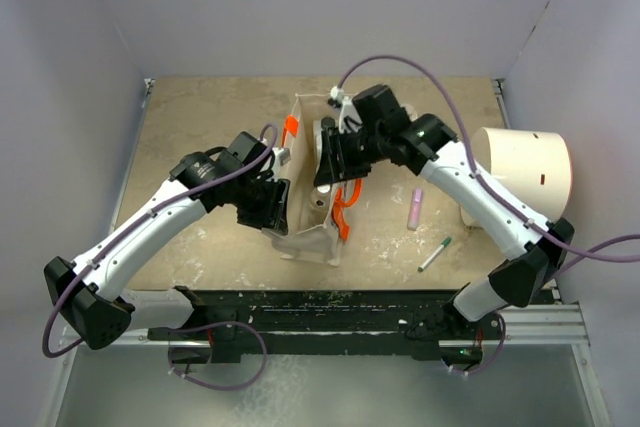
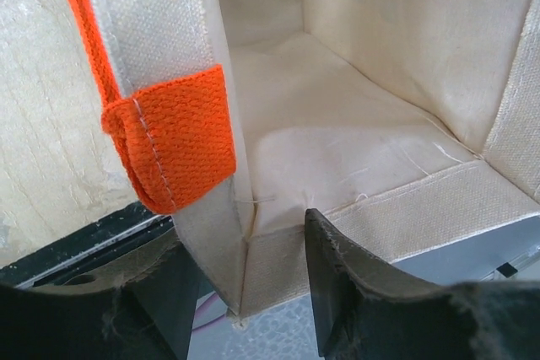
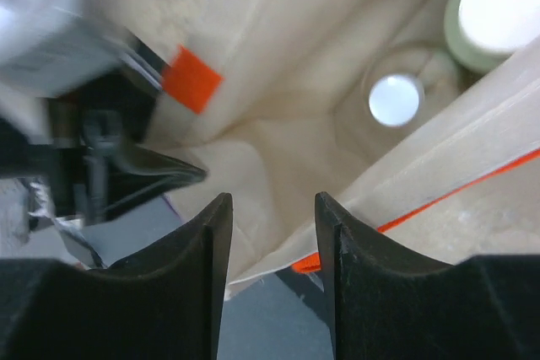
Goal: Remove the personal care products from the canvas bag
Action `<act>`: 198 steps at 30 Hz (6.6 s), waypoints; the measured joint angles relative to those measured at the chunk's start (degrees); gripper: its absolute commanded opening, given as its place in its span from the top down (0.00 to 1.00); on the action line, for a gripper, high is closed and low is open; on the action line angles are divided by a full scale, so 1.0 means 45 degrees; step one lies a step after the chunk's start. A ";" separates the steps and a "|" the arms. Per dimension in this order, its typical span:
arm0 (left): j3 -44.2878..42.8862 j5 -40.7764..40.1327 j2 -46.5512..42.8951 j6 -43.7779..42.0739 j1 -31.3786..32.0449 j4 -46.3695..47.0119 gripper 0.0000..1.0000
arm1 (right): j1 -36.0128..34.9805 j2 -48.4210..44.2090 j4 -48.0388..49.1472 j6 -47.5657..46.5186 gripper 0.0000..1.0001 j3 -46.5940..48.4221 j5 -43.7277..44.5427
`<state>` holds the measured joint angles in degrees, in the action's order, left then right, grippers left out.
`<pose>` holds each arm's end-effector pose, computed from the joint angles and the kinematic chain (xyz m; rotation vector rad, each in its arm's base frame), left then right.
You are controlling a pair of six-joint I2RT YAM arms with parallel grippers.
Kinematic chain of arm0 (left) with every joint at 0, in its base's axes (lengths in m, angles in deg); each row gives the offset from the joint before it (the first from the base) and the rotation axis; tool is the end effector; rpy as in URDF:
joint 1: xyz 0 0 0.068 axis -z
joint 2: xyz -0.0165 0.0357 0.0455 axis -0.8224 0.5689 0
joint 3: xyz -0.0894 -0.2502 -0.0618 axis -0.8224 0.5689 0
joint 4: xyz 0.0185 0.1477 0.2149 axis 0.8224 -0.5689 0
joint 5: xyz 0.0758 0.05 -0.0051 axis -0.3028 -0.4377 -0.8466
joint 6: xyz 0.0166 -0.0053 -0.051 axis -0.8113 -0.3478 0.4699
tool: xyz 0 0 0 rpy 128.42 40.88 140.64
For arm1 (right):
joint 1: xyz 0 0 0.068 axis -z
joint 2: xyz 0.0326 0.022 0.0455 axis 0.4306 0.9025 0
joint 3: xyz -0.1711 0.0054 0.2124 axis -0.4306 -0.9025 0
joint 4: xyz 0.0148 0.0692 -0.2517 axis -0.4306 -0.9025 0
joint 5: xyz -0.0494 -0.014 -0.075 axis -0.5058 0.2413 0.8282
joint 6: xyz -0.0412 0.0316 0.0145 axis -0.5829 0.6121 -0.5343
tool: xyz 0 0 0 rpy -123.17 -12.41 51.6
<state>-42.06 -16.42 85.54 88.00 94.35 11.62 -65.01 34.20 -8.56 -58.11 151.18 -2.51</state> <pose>0.1741 -0.1502 0.3318 0.3016 2.8017 -0.6015 0.2443 0.2173 0.4115 -0.4302 2.3461 1.0049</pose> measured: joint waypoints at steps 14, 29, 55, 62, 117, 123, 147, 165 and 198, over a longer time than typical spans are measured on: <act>0.1423 0.1103 0.0374 -0.0165 0.0000 0.1574 0.45 | -0.2079 -0.1360 0.2210 0.1418 0.48 -0.6144 0.3759; 0.2040 0.0763 0.0714 -0.0578 -0.0024 0.2030 0.45 | -0.2186 -0.0879 0.2764 0.0578 0.38 -0.5085 0.5353; 0.1749 0.0695 0.1049 -0.0797 -0.0029 0.1821 0.45 | -0.2195 -0.0597 1.1623 -0.5017 0.56 -0.9224 0.5144; 0.1739 0.0714 0.1093 -0.0806 -0.0029 0.1817 0.44 | -0.2195 -0.0690 1.3032 -0.5129 0.70 -0.9991 0.5260; 0.2084 0.0918 0.0471 -0.0160 -0.0034 0.2123 0.28 | 0.1132 -0.1554 0.3711 0.6169 1.00 -0.4289 0.4391; 0.2084 0.0884 0.0471 -0.0117 -0.0034 0.2055 0.28 | 0.2909 -0.2390 0.3653 0.6907 1.00 -0.3589 0.2997; 0.1180 -0.0155 0.0821 -0.0996 -0.0034 0.1039 0.25 | 0.6785 -0.3390 0.5362 -0.0321 1.00 -0.3997 0.4051; 0.0763 -0.0515 0.1831 -0.1093 -0.0034 0.0777 0.25 | 0.6790 -0.1209 1.4911 -0.5110 1.00 -0.9641 0.3245; 0.0753 -0.0860 0.1137 -0.1345 -0.0034 0.0850 0.18 | 0.6572 -0.5047 1.2429 -0.3861 0.09 -1.0127 0.2778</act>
<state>-38.67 -20.29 90.65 81.94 94.20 15.45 -35.44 11.49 47.37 -75.49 105.61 9.99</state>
